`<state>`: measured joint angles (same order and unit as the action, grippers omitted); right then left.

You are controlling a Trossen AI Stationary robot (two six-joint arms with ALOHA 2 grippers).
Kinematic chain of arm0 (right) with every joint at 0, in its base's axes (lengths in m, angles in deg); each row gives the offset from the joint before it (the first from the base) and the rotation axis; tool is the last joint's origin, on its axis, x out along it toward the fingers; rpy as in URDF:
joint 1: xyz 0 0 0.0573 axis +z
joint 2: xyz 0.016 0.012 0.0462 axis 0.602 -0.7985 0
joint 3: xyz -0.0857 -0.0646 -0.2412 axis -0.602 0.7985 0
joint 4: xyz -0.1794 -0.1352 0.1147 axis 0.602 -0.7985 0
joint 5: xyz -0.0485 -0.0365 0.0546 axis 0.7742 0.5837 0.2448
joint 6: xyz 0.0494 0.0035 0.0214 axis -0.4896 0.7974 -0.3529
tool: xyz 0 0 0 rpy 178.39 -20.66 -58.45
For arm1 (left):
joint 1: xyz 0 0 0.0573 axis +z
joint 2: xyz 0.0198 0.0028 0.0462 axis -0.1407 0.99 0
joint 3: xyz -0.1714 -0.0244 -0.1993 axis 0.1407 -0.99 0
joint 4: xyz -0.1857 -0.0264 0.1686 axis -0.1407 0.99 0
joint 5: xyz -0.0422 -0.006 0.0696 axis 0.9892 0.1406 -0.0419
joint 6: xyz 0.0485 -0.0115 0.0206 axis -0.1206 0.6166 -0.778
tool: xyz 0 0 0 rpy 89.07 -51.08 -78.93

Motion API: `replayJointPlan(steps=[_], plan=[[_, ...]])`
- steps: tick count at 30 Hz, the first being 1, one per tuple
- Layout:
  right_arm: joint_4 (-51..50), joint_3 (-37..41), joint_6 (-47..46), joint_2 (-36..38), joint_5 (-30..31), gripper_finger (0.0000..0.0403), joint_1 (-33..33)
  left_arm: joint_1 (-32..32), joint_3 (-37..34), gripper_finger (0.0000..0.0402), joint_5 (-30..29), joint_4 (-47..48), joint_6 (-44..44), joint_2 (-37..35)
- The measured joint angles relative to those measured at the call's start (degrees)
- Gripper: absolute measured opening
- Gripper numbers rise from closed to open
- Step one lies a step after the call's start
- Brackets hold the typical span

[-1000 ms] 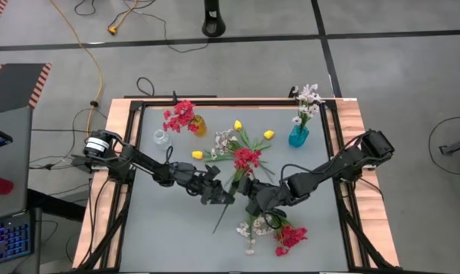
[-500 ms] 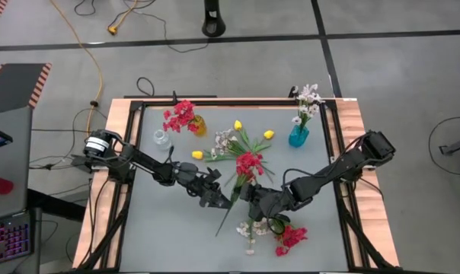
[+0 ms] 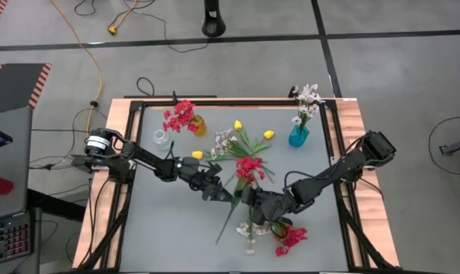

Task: Sort flowers into vase by color
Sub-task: Put the top red flowers into the yellow vase

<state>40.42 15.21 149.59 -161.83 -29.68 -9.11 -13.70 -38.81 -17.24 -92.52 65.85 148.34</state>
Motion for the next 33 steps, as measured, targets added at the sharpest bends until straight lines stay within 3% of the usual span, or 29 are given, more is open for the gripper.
replayJointPlan(steps=[18,22,29,33], plan=[[4.33,0.0,0.2,-0.02,-2.99,0.005,-3.7,-0.48,0.0,0.0173,-4.95,-0.55,-2.36,0.0],[4.27,0.0,0.2,-0.02,-3.65,0.005,-3.69,-0.48,0.0,0.0129,-5.29,-0.73,-3.93,0.0],[4.15,0.0,0.33,-0.07,-3.6,0.005,-3.72,-0.5,0.04,0.0019,-5.35,-0.82,-3.97,0.0],[4.17,0.0,0.37,-0.07,-3.58,0.0053,-3.7,-0.5,0.04,0.0011,-5.35,-0.76,-3.84,0.0]])
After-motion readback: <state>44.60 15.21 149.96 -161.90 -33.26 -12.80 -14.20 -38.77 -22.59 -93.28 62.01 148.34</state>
